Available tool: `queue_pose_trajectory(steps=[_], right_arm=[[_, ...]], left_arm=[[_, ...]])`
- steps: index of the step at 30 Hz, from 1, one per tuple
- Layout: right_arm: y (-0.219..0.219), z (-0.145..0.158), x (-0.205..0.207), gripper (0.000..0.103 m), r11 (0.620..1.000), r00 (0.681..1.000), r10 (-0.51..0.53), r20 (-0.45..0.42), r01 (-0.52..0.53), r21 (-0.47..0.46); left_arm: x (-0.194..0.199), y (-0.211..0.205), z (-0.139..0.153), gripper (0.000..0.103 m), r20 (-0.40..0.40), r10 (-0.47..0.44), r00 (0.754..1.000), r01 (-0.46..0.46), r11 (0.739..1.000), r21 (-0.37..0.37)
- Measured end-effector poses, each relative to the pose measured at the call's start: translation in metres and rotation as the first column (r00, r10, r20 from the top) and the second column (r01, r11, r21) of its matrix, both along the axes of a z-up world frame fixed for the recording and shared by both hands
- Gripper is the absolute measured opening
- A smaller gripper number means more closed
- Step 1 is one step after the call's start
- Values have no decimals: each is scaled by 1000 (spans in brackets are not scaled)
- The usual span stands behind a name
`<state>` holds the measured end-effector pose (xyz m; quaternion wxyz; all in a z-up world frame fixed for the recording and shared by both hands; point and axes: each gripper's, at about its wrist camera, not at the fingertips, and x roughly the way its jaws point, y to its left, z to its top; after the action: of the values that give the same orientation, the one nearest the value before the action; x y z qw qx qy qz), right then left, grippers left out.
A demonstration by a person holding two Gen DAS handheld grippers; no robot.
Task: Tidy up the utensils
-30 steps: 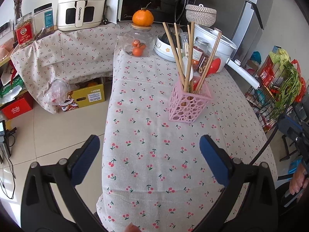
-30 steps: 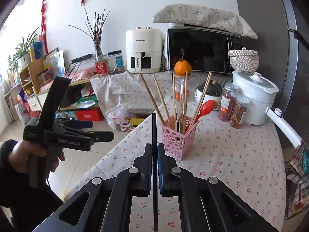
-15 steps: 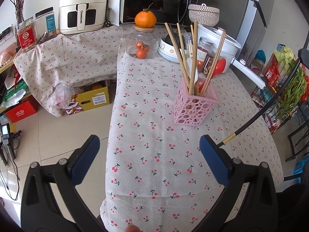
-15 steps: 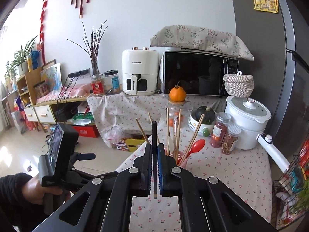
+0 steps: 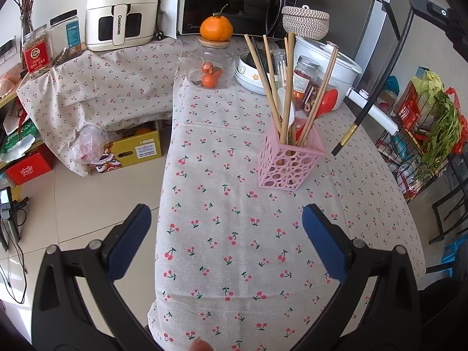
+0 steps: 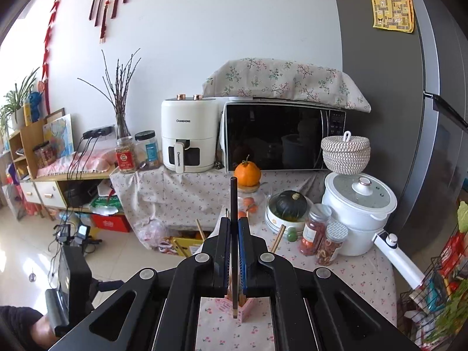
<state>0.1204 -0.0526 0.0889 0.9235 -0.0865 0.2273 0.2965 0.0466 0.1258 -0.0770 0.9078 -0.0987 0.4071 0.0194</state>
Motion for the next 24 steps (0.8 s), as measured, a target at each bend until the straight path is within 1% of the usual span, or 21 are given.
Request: queue_pose_trajectory(steps=[5,12,15,16,17,18,19,20,22,24], right_arm=[[10,-4,24,5,1000,1000,-25,-6,25,11],[19,-35,49,5,999,995,-52,-80,51,-16],[19,-44,55,7,998,992,-59,-107,58,-17],[19,-45,55,15,998,992,-65,-108,63,-18],[18,-45,54,35,997,992,-70,-108,69,-16],[17,-44,52,50,997,992,-77,-103,77,-8],[15,-42,50,74,996,992,-84,-91,85,5],[13,-40,46,83,996,993,-89,-78,91,13],[11,-37,41,87,995,993,-101,-62,101,2],[9,-37,36,98,994,992,-109,-56,108,-15]], left_arm=[[2,-1,-2,102,-8,-5,1000,5,1000,1],[3,-3,-2,102,-10,-11,1000,11,1000,-3],[3,-4,-2,102,-10,-10,1000,10,1000,1],[3,-4,-2,102,-10,-10,1000,10,1000,0],[3,-4,-2,102,-9,-10,1000,10,1000,1],[4,-5,-1,102,-9,-10,1000,10,1000,3],[4,-6,-1,102,-8,-10,1000,10,1000,3],[4,-7,0,102,-7,-10,1000,10,1000,3],[5,-8,0,102,-2,-8,1000,8,1000,5],[6,-9,1,102,2,-8,1000,8,1000,9]])
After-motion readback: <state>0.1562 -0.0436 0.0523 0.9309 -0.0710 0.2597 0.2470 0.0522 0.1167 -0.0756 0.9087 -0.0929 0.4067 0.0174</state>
